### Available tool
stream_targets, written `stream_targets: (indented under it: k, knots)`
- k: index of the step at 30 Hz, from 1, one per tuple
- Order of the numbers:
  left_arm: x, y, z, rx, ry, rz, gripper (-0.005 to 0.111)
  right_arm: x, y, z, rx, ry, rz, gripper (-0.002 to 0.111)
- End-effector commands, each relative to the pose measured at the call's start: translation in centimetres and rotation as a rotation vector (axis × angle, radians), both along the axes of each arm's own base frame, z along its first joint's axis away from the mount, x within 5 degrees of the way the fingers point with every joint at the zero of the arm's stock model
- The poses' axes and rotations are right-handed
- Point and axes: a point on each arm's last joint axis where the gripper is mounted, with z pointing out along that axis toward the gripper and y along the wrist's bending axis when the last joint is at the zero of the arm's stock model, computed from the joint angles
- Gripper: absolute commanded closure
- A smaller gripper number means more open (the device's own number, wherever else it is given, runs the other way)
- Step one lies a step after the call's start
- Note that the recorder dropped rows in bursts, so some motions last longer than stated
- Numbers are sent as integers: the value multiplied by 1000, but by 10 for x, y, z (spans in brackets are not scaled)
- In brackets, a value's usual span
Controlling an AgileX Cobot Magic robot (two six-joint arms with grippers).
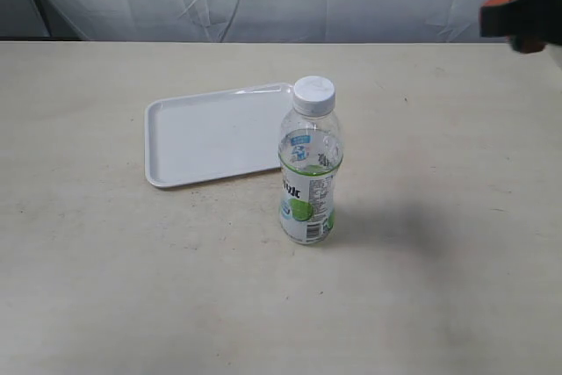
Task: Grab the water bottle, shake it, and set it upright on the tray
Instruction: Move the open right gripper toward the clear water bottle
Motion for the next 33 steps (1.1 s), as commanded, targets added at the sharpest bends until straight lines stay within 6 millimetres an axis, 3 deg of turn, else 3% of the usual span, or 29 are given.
stream_targets:
  k: [1,6,12,17,23,33]
  knots:
    - [0,0,0,-1,-9,-6,107,-2,32,-13,6,41,162,51]
    - [0,0,0,-1,-9,-6,107,-11,56,-29,50,-14,227,55]
    - [0,0,0,-1,-9,-6,107,-33,62,-75,55,-91,201,55]
    - [0,0,0,-1,-9,-6,107,-57,65,-100,143,-182,184,55]
    - [0,0,0,-1,-9,-6,107,-83,78,-108,304,-182,318,55]
    - [0,0,0,-1,-9,-6,107,-78,87,-124,280,-163,330,55]
